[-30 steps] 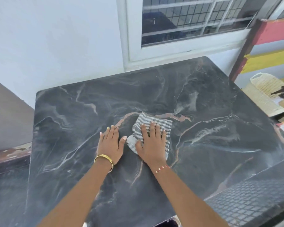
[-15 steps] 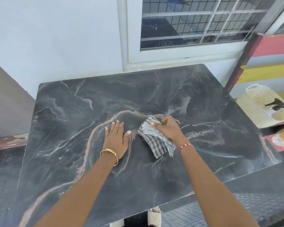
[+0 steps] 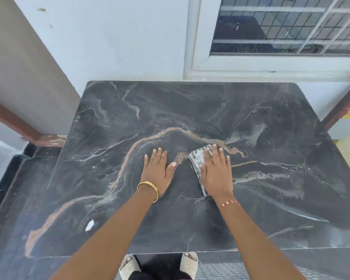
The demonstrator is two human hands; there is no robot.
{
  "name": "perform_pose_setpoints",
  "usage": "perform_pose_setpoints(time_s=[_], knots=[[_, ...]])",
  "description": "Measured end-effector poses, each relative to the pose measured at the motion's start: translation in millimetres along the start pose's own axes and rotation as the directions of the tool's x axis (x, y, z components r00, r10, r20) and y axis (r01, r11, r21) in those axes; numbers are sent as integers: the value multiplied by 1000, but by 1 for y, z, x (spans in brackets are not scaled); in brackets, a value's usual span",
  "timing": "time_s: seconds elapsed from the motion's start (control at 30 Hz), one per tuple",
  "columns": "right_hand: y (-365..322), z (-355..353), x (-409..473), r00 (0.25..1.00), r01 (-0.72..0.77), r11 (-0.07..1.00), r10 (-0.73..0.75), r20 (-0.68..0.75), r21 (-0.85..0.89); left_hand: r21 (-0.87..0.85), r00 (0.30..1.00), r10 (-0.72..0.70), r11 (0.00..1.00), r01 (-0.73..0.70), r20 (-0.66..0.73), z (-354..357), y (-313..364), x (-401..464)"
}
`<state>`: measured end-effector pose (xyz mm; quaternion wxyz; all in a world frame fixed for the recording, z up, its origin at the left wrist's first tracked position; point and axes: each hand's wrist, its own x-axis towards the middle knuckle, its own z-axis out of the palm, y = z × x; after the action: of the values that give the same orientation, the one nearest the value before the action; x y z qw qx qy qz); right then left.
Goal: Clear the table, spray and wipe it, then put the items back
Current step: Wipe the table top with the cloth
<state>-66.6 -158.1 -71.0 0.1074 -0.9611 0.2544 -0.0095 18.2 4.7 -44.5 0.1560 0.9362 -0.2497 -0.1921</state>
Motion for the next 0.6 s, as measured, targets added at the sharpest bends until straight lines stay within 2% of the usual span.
perform_pose_setpoints(time_s=[0.1,0.2,0.3,0.47,0.6], knots=[[-15,8,-8,990,-111,994,113,-80,22,8,1000,2,1000,-2,-3,-1,-10,-2],[-34,17,-12,961,-253,961,263,-85,108,49,999,21,999,-20,-26,-6,-27,-2],[-61,24,-4,936,-328,937,339,-92,122,71,997,20,997,-14,-79,-18,-58,-4],[-121,35,22,925,-348,930,361,-119,114,22,990,-50,998,53,-130,-38,-126,-7],[-199,48,40,958,-264,958,274,-89,108,-40,983,-100,995,95,-153,-58,-185,-13]])
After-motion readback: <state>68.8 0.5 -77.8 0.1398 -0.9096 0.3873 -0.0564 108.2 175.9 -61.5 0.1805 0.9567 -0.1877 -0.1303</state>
